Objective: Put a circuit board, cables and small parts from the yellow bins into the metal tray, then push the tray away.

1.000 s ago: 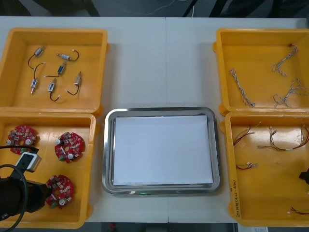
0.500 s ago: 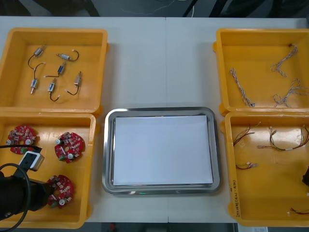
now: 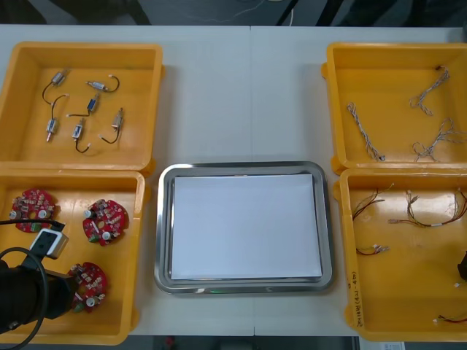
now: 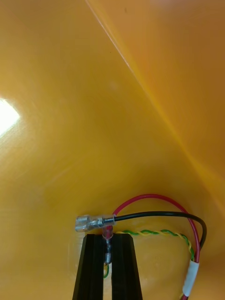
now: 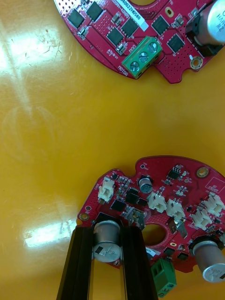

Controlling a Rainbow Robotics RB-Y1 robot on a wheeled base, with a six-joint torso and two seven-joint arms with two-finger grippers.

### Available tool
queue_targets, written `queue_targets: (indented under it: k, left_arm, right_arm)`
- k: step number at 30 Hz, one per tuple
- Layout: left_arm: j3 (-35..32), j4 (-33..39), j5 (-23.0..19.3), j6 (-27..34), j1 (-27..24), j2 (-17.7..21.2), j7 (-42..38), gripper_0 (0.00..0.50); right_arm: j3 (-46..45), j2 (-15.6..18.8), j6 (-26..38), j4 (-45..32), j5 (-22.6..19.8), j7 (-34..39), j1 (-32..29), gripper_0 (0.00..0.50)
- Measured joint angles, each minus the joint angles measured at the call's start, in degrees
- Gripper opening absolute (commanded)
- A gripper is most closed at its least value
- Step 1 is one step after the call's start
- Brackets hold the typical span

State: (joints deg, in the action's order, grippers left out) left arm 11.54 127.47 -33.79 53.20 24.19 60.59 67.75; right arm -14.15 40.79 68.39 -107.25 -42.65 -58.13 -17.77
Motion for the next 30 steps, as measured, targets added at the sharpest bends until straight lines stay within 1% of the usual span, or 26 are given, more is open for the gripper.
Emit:
queue_targets:
  k: [4, 10, 16, 26, 30]
  left_arm:
    - [0.0, 0.0, 0.0, 0.0, 0.0, 0.1, 0.0, 0.0]
    - [0.0, 0.0, 0.0, 0.0, -0.6, 0.3, 0.0, 0.0]
    - [-0.1, -0.1, -0.1, 0.1, -0.8, 0.7, 0.0, 0.0]
    - [-3.3, -0.1, -1.7, 2.3, -0.8, 0.7, 0.0, 0.0]
    - [-4.8, -0.1, -2.4, 4.1, -0.9, 0.7, 0.0, 0.0]
  right_arm:
    - [-0.2, 0.0, 0.8, -0.3, 0.0, 0.0, 0.1, 0.0]
    - [-2.7, 0.0, 8.2, -4.3, -0.4, 0.0, 0.7, 0.0]
    - [-4.0, 0.3, 10.5, -7.4, -0.8, 0.0, 1.4, 0.0]
    - [-3.6, 0.4, 14.7, -7.8, -1.9, 0.0, 6.5, 0.0]
    - [-3.2, -0.4, 17.0, -8.3, -2.0, 0.0, 8.6, 0.0]
